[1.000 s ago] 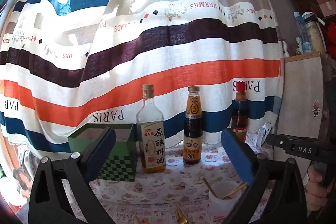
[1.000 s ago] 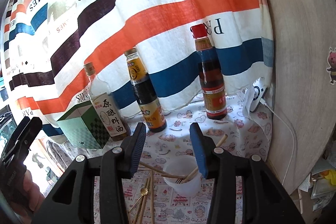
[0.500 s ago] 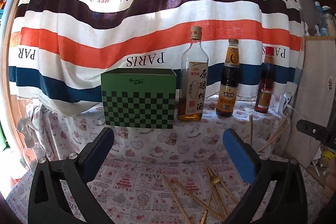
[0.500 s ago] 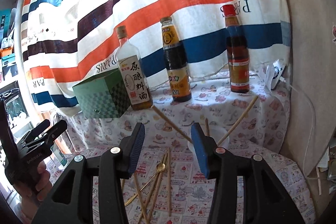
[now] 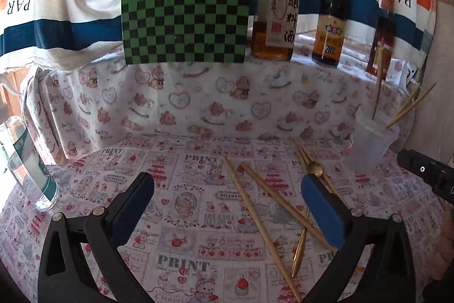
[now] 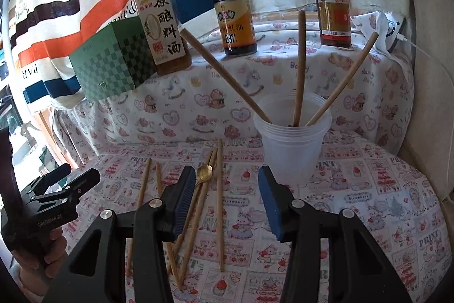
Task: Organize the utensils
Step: 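Lower the right tool onto a chopstick in the pile and close, then carry the chopstick above the cup with the right tool while the left tool grasps another chopstick, then drop both chopsticks into the clear cup by opening both tools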
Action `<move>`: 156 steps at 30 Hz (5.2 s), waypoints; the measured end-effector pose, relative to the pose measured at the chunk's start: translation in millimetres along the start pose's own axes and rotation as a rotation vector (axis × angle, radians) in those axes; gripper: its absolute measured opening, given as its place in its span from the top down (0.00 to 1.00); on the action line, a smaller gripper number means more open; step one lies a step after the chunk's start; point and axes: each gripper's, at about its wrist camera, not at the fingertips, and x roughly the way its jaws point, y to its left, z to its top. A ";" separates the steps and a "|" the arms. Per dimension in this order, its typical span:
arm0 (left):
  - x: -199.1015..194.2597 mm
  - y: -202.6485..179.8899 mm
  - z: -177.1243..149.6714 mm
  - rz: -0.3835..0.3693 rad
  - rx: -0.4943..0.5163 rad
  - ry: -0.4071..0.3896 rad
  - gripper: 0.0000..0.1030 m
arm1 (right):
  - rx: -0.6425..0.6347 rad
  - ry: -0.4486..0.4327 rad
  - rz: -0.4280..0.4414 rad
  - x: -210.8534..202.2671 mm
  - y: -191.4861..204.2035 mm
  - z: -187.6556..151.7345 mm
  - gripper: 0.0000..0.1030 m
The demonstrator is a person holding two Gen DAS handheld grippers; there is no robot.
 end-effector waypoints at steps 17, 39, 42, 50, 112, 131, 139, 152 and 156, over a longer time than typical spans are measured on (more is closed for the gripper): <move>57.2 35.4 -19.3 -0.074 -0.167 0.260 0.00 | -0.095 0.245 -0.073 54.3 5.2 -22.8 0.50; 58.8 19.4 -20.3 -0.021 -0.095 0.274 0.00 | -0.095 0.145 -0.021 27.7 10.2 -20.3 0.94; 51.0 14.7 -18.7 -0.002 -0.083 0.240 0.00 | -0.086 0.043 -0.031 7.1 7.7 -10.8 0.94; 14.4 -1.3 -8.5 -0.044 0.001 0.040 0.00 | -0.070 -0.206 -0.009 -43.4 8.0 4.5 0.94; 48.3 -3.0 -15.2 0.014 -0.010 0.339 0.97 | -0.007 -0.276 0.003 -59.2 -3.7 6.7 0.94; -11.0 -11.8 -73.4 0.058 0.046 0.412 0.91 | 0.019 -0.273 0.047 -68.1 -4.9 9.0 0.94; -42.7 -8.6 -35.7 0.007 0.020 0.220 0.97 | 0.034 -0.283 0.046 -71.6 -10.3 12.0 0.94; -111.5 -35.1 108.5 -0.094 0.047 -0.037 0.97 | 0.059 -0.256 0.067 -88.0 -18.2 24.6 0.94; -111.2 -38.6 138.1 -0.102 0.029 -0.052 0.97 | 0.069 -0.258 0.104 -107.3 -20.7 44.5 0.94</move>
